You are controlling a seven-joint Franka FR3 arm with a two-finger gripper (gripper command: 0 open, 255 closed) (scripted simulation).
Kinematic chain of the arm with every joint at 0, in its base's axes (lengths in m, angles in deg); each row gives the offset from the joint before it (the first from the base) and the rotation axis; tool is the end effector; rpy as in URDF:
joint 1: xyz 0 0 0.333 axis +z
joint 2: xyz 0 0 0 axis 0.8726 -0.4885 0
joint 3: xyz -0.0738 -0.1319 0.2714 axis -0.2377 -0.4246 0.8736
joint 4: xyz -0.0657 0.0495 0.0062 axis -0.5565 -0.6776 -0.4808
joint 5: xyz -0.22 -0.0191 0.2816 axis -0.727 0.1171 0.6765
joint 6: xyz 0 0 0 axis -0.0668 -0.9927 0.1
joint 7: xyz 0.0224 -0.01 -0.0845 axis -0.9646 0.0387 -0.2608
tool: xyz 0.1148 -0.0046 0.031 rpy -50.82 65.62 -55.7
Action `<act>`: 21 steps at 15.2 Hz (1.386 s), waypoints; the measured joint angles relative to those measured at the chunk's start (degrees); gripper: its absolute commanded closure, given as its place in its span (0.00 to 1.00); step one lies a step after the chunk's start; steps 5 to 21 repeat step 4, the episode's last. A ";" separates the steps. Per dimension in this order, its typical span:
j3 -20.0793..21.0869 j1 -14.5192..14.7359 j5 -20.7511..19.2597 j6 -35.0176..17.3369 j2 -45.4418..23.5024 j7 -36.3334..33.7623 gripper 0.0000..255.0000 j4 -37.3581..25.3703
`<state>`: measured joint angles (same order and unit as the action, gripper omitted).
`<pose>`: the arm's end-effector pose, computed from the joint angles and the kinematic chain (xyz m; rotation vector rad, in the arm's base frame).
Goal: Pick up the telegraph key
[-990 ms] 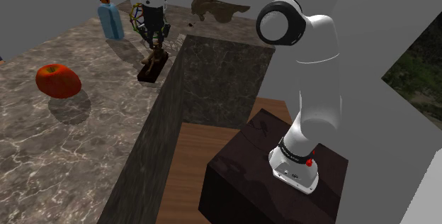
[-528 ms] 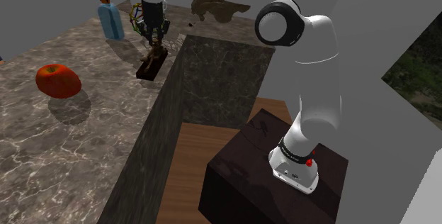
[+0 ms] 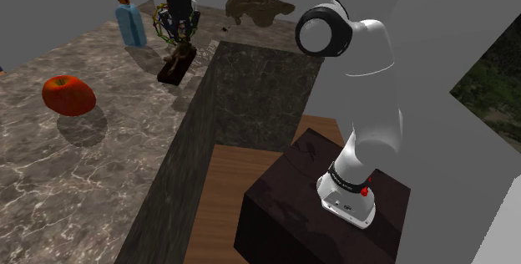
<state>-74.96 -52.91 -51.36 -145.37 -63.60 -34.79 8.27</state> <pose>0.6623 0.1338 0.5244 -3.1199 0.2347 -0.0024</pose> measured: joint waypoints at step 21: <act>-0.08 0.47 -0.23 4.72 -2.95 0.06 1.00 -7.67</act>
